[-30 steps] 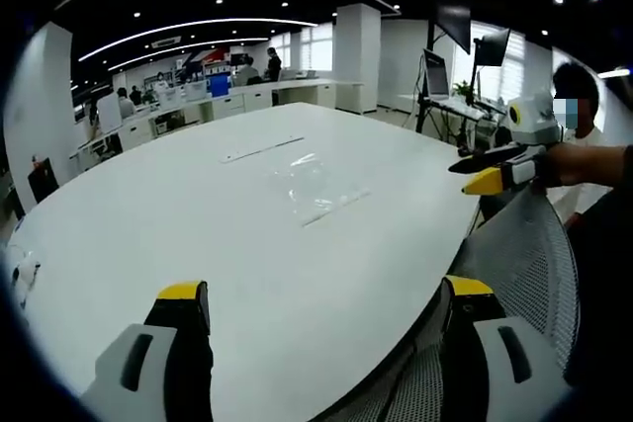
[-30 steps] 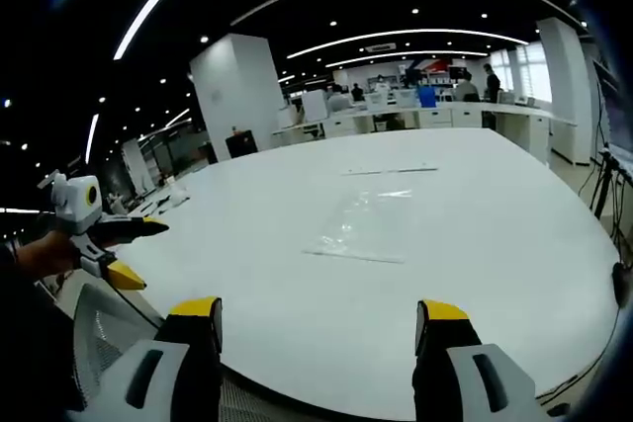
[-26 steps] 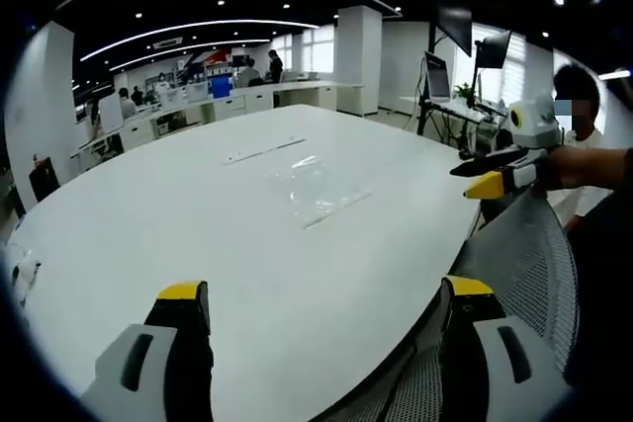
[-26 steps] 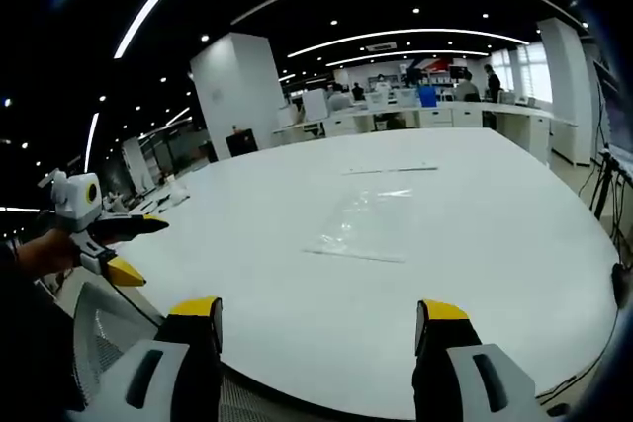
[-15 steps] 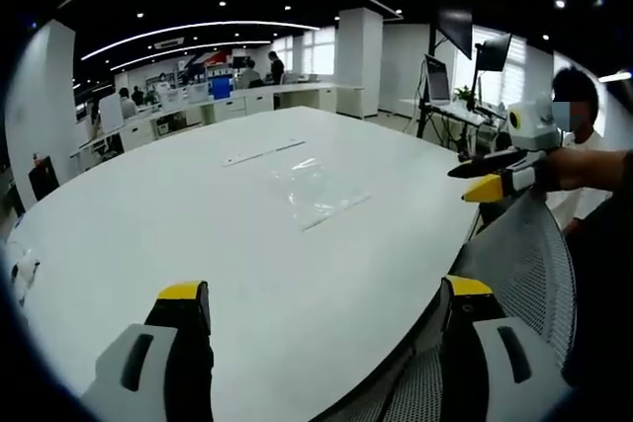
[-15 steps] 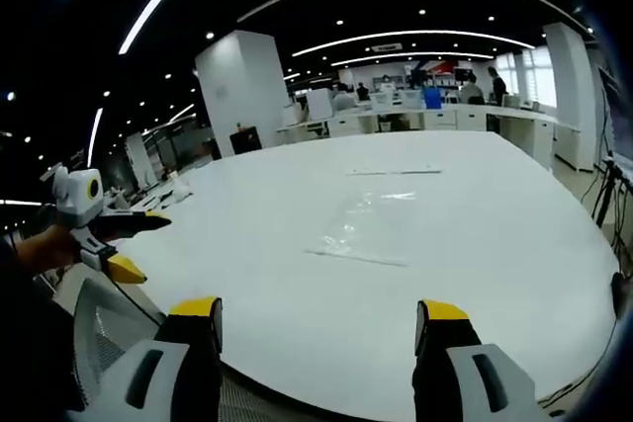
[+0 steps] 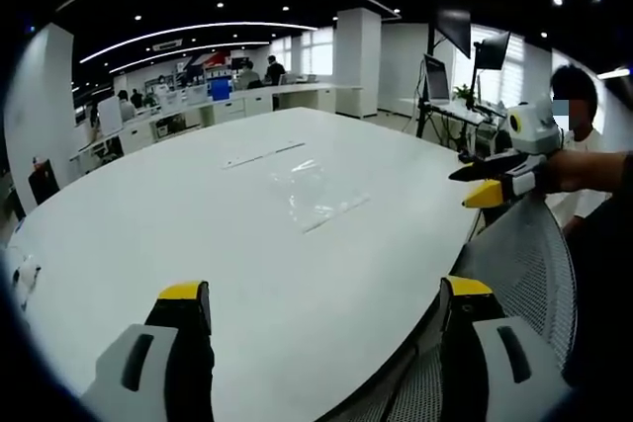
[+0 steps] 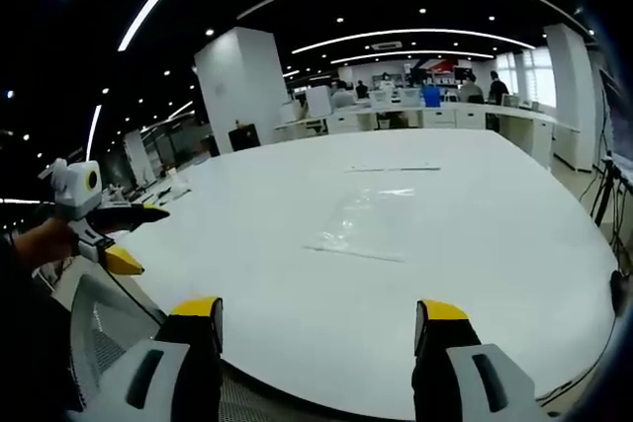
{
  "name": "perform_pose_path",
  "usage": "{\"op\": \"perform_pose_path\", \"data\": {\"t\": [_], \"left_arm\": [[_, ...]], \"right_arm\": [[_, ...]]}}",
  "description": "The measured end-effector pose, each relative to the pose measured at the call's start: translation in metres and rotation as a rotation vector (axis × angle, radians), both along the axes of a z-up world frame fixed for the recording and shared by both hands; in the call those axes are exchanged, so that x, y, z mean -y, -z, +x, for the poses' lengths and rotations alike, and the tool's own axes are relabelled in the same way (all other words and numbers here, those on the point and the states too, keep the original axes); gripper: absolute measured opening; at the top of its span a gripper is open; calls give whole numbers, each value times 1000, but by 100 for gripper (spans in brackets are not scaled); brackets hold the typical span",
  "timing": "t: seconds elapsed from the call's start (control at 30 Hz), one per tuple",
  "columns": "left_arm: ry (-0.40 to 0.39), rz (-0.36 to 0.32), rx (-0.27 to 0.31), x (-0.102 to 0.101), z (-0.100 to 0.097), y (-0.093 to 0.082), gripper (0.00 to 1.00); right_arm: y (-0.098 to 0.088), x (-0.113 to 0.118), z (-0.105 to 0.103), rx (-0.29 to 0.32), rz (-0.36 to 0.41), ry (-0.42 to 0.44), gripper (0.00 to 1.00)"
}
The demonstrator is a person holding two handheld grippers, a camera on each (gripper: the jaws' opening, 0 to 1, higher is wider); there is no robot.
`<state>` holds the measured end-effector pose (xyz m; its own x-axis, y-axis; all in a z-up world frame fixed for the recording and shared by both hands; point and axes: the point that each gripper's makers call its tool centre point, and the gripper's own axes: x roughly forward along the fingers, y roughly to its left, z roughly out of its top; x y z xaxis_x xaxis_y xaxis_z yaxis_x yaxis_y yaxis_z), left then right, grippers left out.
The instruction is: Open the resealable bag by pulling the two sides of the seal apart until the entire bag opening is separated and visibly accessible.
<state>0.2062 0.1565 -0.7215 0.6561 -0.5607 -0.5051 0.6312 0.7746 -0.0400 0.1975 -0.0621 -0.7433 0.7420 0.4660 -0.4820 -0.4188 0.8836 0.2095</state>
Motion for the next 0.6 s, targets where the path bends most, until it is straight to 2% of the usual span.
{"op": "perform_pose_path", "data": {"t": [0.6], "left_arm": [[7,8,-10,0,-1,4,94]], "right_arm": [[4,2,1,-15,17,12,78]]}}
